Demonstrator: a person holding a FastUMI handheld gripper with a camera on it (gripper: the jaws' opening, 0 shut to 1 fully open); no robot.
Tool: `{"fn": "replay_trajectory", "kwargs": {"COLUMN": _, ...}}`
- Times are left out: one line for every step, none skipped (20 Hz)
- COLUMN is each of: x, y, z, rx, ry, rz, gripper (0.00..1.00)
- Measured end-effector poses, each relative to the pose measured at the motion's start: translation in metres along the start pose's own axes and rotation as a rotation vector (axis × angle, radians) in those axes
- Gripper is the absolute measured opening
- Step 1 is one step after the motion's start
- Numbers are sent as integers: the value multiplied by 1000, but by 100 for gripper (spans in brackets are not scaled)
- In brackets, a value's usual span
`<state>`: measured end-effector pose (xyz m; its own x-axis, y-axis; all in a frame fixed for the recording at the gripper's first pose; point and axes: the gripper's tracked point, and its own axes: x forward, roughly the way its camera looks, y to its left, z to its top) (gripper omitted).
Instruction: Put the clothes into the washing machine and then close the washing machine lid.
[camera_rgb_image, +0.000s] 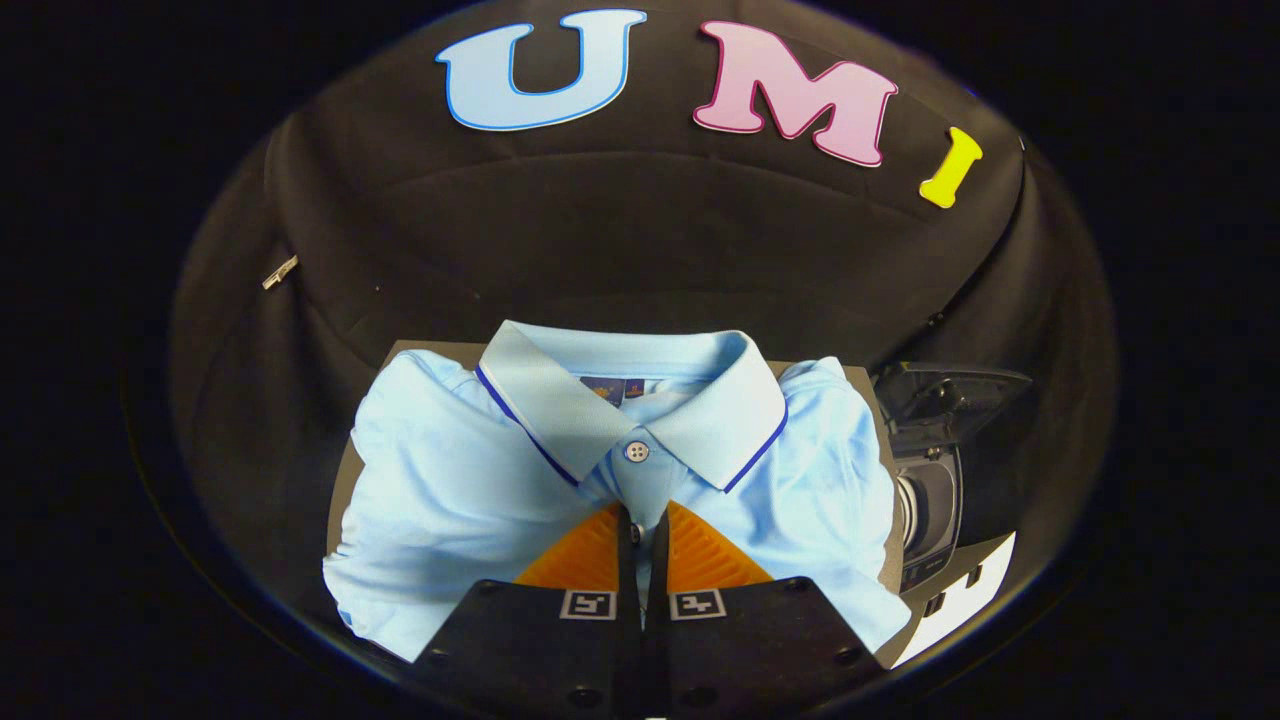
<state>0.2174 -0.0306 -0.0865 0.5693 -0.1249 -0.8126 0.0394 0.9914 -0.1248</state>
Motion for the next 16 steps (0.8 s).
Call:
{"fn": "replay_trajectory", "kwargs": {"x": -3, "y": 1, "z": 1, "rx": -2, "ry": -13, "rz": 1, "gripper": 5}}
{"fn": "replay_trajectory", "kwargs": {"x": -6, "y": 2, "z": 4, "rx": 3, "ry": -27, "rz": 0, "gripper": 5}}
{"fn": "replay_trajectory", "kwargs": {"x": -9, "y": 2, "z": 6, "rx": 11, "ry": -41, "rz": 4, "gripper": 5}}
{"fn": "replay_trajectory", "kwargs": {"x": -13, "y": 3, "z": 8, "rx": 14, "ry": -57, "rz": 5, "gripper": 5}}
{"fn": "replay_trajectory", "kwargs": {"x": -17, "y": 3, "z": 9, "rx": 14, "ry": -69, "rz": 3, "gripper": 5}}
{"fn": "replay_trajectory", "kwargs": {"x": -21, "y": 3, "z": 11, "rx": 13, "ry": -87, "rz": 3, "gripper": 5}}
{"fn": "replay_trajectory", "kwargs": {"x": -23, "y": 3, "z": 13, "rx": 12, "ry": -100, "rz": -1, "gripper": 5}}
{"fn": "replay_trajectory", "kwargs": {"x": -28, "y": 3, "z": 14, "rx": 3, "ry": -121, "rz": -3, "gripper": 5}}
{"fn": "replay_trajectory", "kwargs": {"x": -33, "y": 2, "z": 17, "rx": -6, "ry": -135, "rz": -10, "gripper": 5}}
{"fn": "replay_trajectory", "kwargs": {"x": -39, "y": 1, "z": 19, "rx": -11, "ry": -150, "rz": -14, "gripper": 5}}
{"fn": "replay_trajectory", "kwargs": {"x": -44, "y": 0, "z": 23, "rx": -15, "ry": -163, "rz": -16, "gripper": 5}}
{"fn": "replay_trajectory", "kwargs": {"x": -50, "y": 0, "z": 25, "rx": -17, "ry": -178, "rz": -15, "gripper": 5}}
{"fn": "replay_trajectory", "kwargs": {"x": -57, "y": 0, "z": 30, "rx": -22, "ry": -195, "rz": -14, "gripper": 5}}
{"fn": "replay_trajectory", "kwargs": {"x": -64, "y": 0, "z": 32, "rx": -30, "ry": -213, "rz": -10, "gripper": 5}}
{"fn": "replay_trajectory", "kwargs": {"x": -71, "y": -1, "z": 37, "rx": -35, "ry": -231, "rz": -8, "gripper": 5}}
{"fn": "replay_trajectory", "kwargs": {"x": -77, "y": -4, "z": 37, "rx": -39, "ry": -244, "rz": -1, "gripper": 5}}
